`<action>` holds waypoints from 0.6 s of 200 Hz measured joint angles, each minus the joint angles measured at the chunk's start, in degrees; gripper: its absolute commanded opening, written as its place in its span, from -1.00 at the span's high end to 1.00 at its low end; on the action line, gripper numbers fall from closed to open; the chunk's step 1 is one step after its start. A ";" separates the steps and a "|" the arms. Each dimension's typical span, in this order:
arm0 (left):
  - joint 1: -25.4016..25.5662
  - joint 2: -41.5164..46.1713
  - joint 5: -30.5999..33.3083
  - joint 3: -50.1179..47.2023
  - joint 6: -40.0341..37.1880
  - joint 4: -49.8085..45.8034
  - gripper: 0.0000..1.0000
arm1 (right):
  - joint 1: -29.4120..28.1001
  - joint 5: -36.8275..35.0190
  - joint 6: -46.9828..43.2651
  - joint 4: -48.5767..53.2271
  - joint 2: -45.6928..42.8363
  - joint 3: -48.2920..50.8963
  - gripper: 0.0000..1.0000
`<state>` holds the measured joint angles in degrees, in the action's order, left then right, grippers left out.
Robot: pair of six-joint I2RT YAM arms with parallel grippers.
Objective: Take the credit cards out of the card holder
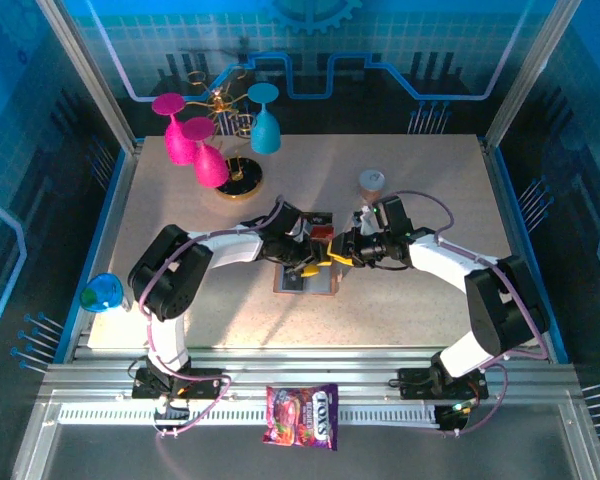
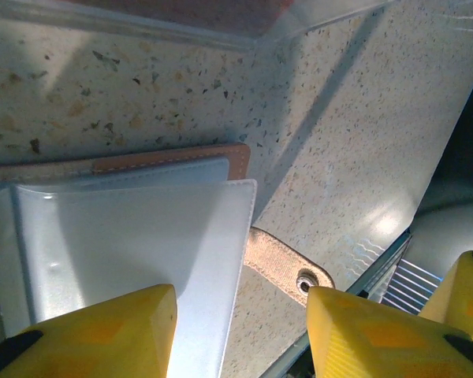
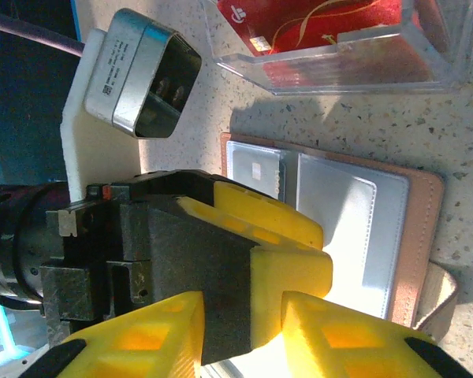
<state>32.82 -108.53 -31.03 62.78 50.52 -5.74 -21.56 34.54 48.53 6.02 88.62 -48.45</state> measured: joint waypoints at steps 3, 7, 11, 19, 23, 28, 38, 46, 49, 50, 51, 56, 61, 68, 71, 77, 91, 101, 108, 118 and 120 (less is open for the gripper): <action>-0.02 0.00 0.00 0.09 -0.02 0.00 0.03 | 0.00 -0.02 0.00 0.00 0.00 0.00 0.34; -0.02 0.00 0.02 0.20 0.02 0.04 0.03 | 0.00 0.00 0.00 0.00 0.00 0.00 0.34; -0.02 0.00 0.02 0.37 0.02 0.02 0.03 | 0.00 -0.02 0.00 -0.02 0.00 0.00 0.34; -0.02 0.00 0.09 0.59 0.02 -0.09 0.03 | 0.04 -0.02 0.02 -0.13 -0.02 0.00 0.34; -0.02 0.00 0.07 0.63 0.02 -0.13 0.03 | 0.09 -0.02 0.02 -0.17 -0.09 0.00 0.34; -0.02 0.00 0.07 0.68 0.02 -0.17 0.03 | 0.13 0.00 0.02 -0.15 -0.11 0.00 0.34; -0.02 0.00 0.09 0.72 0.02 -0.20 0.03 | 0.17 0.00 0.02 -0.20 -0.13 0.00 0.34; -0.02 0.00 0.09 0.72 0.02 -0.22 0.03 | 0.17 0.00 0.02 -0.22 -0.15 0.02 0.34; -0.02 0.00 0.09 0.72 0.02 -0.22 0.03 | 0.17 0.00 0.02 -0.20 -0.17 0.02 0.34; -0.02 0.00 0.09 0.72 0.02 -0.22 0.03 | 0.17 0.00 0.02 -0.20 -0.17 0.02 0.34; -0.02 0.00 0.09 0.72 0.02 -0.22 0.03 | 0.17 0.00 0.04 -0.20 -0.17 0.02 0.34; -0.02 0.00 0.09 0.74 0.02 -0.24 0.03 | 0.17 0.00 0.04 -0.20 -0.17 0.02 0.34; -0.02 0.00 0.09 0.74 0.02 -0.24 0.03 | 0.17 0.00 0.02 -0.20 -0.17 0.02 0.34; -0.02 0.00 0.09 0.74 0.00 -0.35 0.03 | 0.17 0.00 0.02 -0.20 -0.17 0.02 0.34; -0.02 0.00 0.09 0.74 0.00 -0.37 0.03 | 0.17 0.00 0.04 -0.20 -0.17 0.02 0.34; -0.02 -0.02 0.09 0.76 -0.02 -0.39 0.03 | 0.17 0.00 0.02 -0.20 -0.17 0.02 0.34; -0.02 -0.22 0.09 0.76 -0.02 -0.42 0.03 | 0.17 0.00 0.04 -0.20 -0.17 0.02 0.34; -0.02 -0.48 0.09 0.76 -0.02 -0.44 0.03 | 0.17 -0.02 0.04 -0.20 -0.22 0.04 0.34; -0.02 -0.72 0.09 0.76 -0.02 -0.44 0.03 | 0.17 -0.02 0.04 -0.20 -0.26 0.07 0.34; -0.02 -1.16 0.09 0.76 -0.02 -0.44 0.03 | 0.17 -0.07 0.04 -0.20 -0.46 0.13 0.34; -0.02 -1.27 0.09 0.79 -0.02 -0.44 0.03 | 0.17 -0.07 0.04 -0.20 -0.50 0.13 0.34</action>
<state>32.80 -109.80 -30.94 63.57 50.50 -6.17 -21.39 34.48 48.58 5.82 88.12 -48.31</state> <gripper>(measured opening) 0.483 0.330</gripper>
